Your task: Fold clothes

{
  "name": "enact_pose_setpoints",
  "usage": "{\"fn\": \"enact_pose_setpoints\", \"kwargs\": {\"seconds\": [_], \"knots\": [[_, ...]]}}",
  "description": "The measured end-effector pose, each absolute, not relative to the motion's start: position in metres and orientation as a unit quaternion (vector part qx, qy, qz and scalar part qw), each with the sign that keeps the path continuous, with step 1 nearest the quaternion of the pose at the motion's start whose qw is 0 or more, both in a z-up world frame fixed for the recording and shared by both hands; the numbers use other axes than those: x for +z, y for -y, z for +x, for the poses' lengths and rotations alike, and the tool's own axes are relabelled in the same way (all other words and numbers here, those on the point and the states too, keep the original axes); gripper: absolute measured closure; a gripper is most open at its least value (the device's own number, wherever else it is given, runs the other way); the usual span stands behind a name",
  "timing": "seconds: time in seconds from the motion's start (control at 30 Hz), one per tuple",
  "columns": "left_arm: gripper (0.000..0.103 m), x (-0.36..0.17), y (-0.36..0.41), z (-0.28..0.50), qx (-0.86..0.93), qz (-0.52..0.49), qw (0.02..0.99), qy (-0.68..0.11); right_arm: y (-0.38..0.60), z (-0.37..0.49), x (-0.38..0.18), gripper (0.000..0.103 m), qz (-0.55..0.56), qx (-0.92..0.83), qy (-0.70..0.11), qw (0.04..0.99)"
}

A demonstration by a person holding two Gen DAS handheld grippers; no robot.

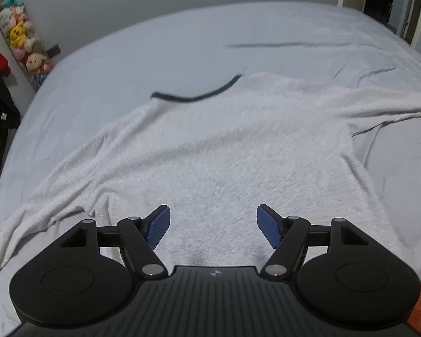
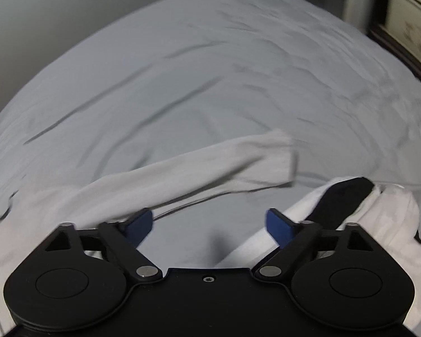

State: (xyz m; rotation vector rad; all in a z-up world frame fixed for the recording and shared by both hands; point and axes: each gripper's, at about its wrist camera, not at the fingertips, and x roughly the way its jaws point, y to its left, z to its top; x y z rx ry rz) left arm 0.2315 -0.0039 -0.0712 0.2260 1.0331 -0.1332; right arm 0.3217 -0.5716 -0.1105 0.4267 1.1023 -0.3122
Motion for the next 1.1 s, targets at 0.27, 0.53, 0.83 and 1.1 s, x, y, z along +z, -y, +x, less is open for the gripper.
{"fn": "enact_pose_setpoints", "kwargs": {"seconds": [0.27,0.53,0.83,1.1], "knots": [[0.036,-0.095,0.012,0.261,-0.042,0.122,0.849,-0.512,0.634,0.350,-0.163,0.044,0.195,-0.173,-0.527,0.809],[0.036,-0.114,0.022,0.278,-0.031,0.129,0.836,-0.532,0.653,0.376,-0.185,0.079,0.179,-0.126,-0.526,0.822],[0.036,-0.108,0.028,0.269,-0.049,0.129,0.840,-0.524,0.621,0.373,-0.152,0.092,0.149,-0.057,-0.521,0.839],[0.036,-0.092,0.016,0.242,-0.057,0.117,0.844,-0.521,0.520,0.349,-0.086,0.097,0.085,0.062,-0.509,0.854]]}}
